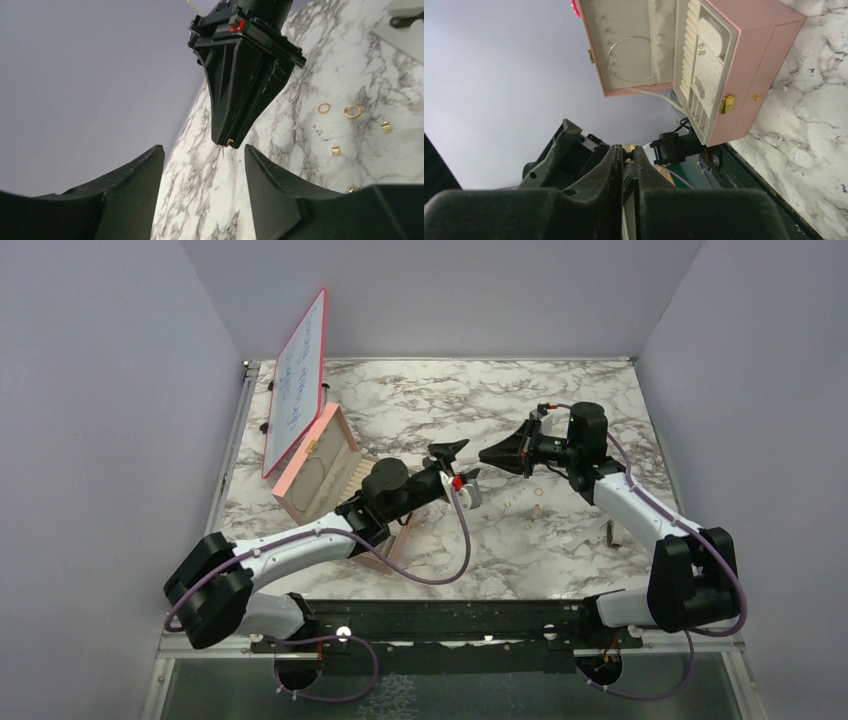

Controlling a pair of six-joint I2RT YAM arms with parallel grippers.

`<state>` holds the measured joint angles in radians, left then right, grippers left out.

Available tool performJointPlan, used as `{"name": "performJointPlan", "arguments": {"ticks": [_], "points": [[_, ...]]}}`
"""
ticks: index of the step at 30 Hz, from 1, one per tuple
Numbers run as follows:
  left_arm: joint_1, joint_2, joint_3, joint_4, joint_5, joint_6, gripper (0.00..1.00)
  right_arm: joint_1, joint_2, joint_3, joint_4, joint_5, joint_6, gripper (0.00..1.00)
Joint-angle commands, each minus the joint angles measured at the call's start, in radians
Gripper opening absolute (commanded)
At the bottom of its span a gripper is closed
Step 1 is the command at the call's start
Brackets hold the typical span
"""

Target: Organize the mixed jewelry

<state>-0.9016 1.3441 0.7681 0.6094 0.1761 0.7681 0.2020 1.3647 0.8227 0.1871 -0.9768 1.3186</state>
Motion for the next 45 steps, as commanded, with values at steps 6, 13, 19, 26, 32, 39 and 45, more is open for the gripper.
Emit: {"name": "performJointPlan", "arguments": {"ticks": [6, 13, 19, 26, 32, 39, 45], "points": [[-0.001, -0.291, -0.078, -0.091, -0.022, -0.344, 0.68, 0.004, 0.046, 0.091, -0.150, 0.085, -0.288, 0.07], [0.000, -0.427, -0.038, -0.169, -0.253, -0.684, 0.68, 0.048, 0.048, 0.156, -0.264, 0.195, -0.535, 0.08], [0.000, -0.485, 0.011, -0.302, -0.304, -0.871, 0.74, 0.174, 0.057, 0.187, -0.303, 0.314, -0.661, 0.08], [-0.001, -0.536, 0.116, -0.532, -0.518, -0.905, 0.99, 0.386, 0.162, 0.271, -0.291, 0.445, -0.761, 0.08], [0.000, -0.614, 0.167, -0.692, -0.834, -0.875, 0.99, 0.488, 0.323, 0.411, -0.285, 0.497, -0.818, 0.08], [-0.001, -0.713, 0.052, -0.566, -0.882, -0.703, 0.99, 0.580, 0.485, 0.528, -0.240, 0.523, -0.804, 0.08], [0.000, -0.722, 0.034, -0.576, -0.885, -0.684, 0.99, 0.621, 0.582, 0.621, -0.240, 0.526, -0.810, 0.08]]}}
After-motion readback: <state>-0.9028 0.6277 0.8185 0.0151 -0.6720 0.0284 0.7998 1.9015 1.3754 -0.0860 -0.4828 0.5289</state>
